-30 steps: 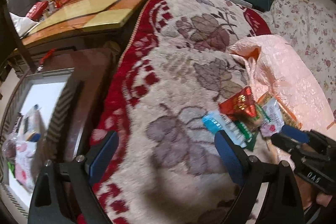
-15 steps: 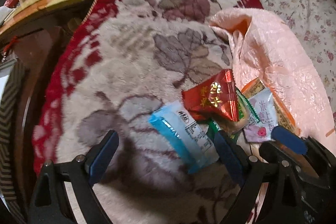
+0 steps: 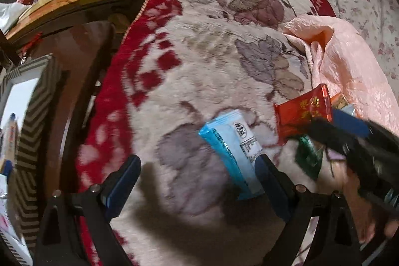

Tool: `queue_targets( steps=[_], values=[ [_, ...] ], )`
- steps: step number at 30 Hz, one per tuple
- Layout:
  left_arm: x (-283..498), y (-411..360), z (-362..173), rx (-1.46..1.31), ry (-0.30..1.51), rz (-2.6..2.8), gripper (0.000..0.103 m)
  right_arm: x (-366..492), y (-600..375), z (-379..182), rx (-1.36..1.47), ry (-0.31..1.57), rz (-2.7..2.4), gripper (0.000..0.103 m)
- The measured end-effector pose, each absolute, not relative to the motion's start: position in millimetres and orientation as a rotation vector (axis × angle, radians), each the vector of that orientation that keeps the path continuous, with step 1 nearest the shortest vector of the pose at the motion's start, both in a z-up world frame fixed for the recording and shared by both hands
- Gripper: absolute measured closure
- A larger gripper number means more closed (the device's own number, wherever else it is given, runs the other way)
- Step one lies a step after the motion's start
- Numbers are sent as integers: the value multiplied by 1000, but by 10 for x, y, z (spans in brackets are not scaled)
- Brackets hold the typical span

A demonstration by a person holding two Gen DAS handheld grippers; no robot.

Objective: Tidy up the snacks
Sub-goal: 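Grasp the blue snack packet with left tool while right tool grasps the red candy packet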

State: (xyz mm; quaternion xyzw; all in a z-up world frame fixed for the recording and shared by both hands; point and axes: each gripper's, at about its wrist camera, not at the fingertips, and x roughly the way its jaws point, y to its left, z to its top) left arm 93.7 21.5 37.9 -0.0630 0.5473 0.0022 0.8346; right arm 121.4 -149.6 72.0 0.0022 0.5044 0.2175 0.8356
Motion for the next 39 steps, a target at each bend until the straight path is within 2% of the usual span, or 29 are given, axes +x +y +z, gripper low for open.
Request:
queue_targets(
  steps=[8,13,21,25,27,30,32,34,39],
  values=[
    [926,386,398,-134,1148,39,9,1340,-1348,847,150,1031,570,46],
    [993,287,389,-149,1145,29,9,1355,-1474,765,84,1044,539,46],
    [1135,143,325,-174,1157,31,9,1332,-1311,694,-219,1021,644,46],
    [1184,67,263,-177,1176,11,9,1430,-1413,723,-211,1021,614,46],
    [1181,45,241,-168,1176,-5,15,1466,-1453,732,-173,1028,618,46],
    [1146,87,257,-168,1168,-39,34,1456,-1388,720,-191,1029,649,46],
    [1119,132,282,-158,1163,-63,50,1436,-1288,685,-233,1032,686,46],
    [1086,206,305,-154,1166,-95,57,1419,-1178,649,-274,1025,733,46],
    [1056,406,312,-182,1180,-135,58,1438,-931,547,-396,1020,829,46]
  ],
)
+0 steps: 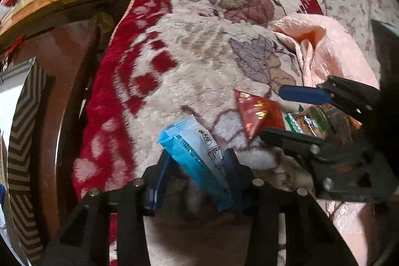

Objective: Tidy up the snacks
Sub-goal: 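Grasp the blue snack packet with left tool while right tool grasps the red candy packet, then carry the blue packet and red candy packet over the white tray with both tools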

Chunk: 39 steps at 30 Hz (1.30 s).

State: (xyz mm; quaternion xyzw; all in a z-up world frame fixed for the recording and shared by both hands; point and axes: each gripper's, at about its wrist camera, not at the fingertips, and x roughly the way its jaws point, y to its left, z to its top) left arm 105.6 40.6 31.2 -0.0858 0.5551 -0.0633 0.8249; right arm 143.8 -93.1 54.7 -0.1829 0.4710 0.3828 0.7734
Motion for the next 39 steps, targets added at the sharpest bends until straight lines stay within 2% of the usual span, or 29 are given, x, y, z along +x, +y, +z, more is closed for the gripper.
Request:
queue_targets(
  steps=[5,9,11,16,20,24,26,39],
  values=[
    [1028,466,296,-198,1171,-146,58,1578,-762,352,-463,1062,847,47],
    [1028,455,310,-198,1163,-139,59,1499,-742,287,-467,1041,824,69],
    [1003,441,343,-181,1150,-131,60,1481,-784,326,-405,1042,809,70],
    [887,479,448,-172,1121,-114,63,1323,-894,379,-307,1050,736,71],
    [768,549,556,-170,1094,-96,70,1160,-905,542,-244,1024,707,71],
    [651,643,661,-157,1066,-72,71,1009,-814,726,-187,995,688,71],
    [608,723,666,-173,1068,-69,79,969,-770,762,-177,987,682,71],
    [299,1028,762,-250,1045,-74,79,711,-695,964,-157,984,682,71]
  ],
)
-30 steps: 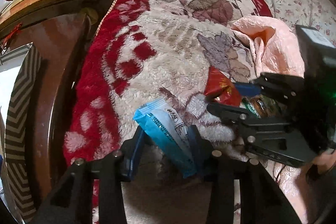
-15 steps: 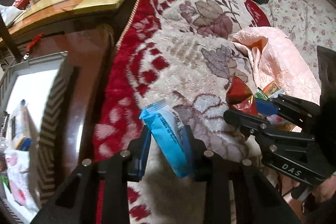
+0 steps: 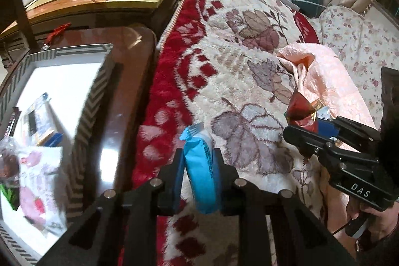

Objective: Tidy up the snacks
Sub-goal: 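Carry the blue packet and red candy packet over the white tray with both tools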

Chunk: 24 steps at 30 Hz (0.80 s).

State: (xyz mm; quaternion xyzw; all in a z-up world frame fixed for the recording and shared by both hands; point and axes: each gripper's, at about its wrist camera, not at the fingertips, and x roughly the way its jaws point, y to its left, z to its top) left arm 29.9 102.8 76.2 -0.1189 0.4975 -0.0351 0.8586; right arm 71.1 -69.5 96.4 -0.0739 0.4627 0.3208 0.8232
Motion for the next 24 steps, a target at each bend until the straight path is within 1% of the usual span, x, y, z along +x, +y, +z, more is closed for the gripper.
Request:
queue_targets(
  steps=[9,19,24],
  values=[
    [62,1423,1017,-232,987,24,79,552,-249,1065,-189,969,752,71],
    [-216,2036,1223,-240,923,145,79,437,569,1198,-250,948,853,71],
    [-324,2336,1240,-265,906,193,79,406,939,1194,-280,957,879,71]
  ],
)
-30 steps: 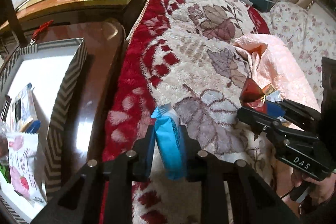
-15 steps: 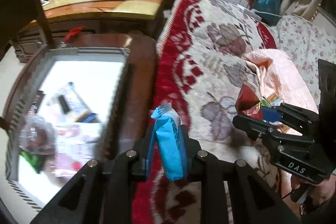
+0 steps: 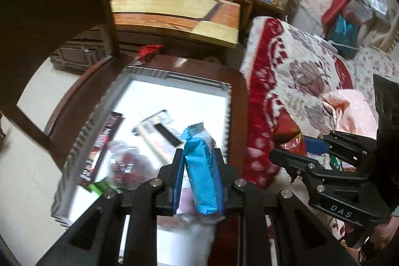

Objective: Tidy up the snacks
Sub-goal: 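Carry the blue packet and red candy packet over the white tray with both tools, then open both tools to drop the blue packet and red candy packet into the tray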

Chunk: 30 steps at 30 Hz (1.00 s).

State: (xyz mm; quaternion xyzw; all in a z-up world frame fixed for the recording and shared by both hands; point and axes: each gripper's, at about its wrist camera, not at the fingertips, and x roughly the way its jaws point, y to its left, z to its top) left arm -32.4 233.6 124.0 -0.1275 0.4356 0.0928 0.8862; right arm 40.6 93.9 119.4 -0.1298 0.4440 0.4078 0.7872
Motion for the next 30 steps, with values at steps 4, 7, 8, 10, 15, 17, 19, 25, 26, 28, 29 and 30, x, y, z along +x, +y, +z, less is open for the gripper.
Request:
queue_targets(
  steps=[4,7,8,10,15,17,19,25,26,28,29,30],
  values=[
    [-399,2543,1202,-297,899,220,79,373,1229,1171,-320,960,899,71],
    [-444,2665,1161,-319,897,236,79,351,1399,1153,-346,962,909,71],
    [-452,2704,1145,-327,898,241,79,352,1441,1144,-352,964,913,71],
    [-474,2776,1106,-341,900,254,79,334,1546,1121,-375,965,915,71],
    [-510,2926,990,-366,916,282,79,338,1735,1053,-415,972,910,71],
    [-522,2963,945,-376,921,288,79,326,1816,1024,-443,969,906,71],
    [-536,3001,913,-385,921,293,79,298,1876,1003,-467,964,906,71],
    [-540,3082,810,-405,934,307,79,266,2050,895,-535,965,899,71],
    [-545,3093,791,-408,936,308,79,255,2074,877,-545,964,900,71],
    [-557,3115,776,-415,935,308,79,243,2108,843,-560,967,899,71],
    [-554,3120,777,-419,933,307,79,242,2120,825,-564,968,898,71],
    [-557,3125,780,-422,932,307,79,245,2128,810,-564,970,898,71]
  ],
)
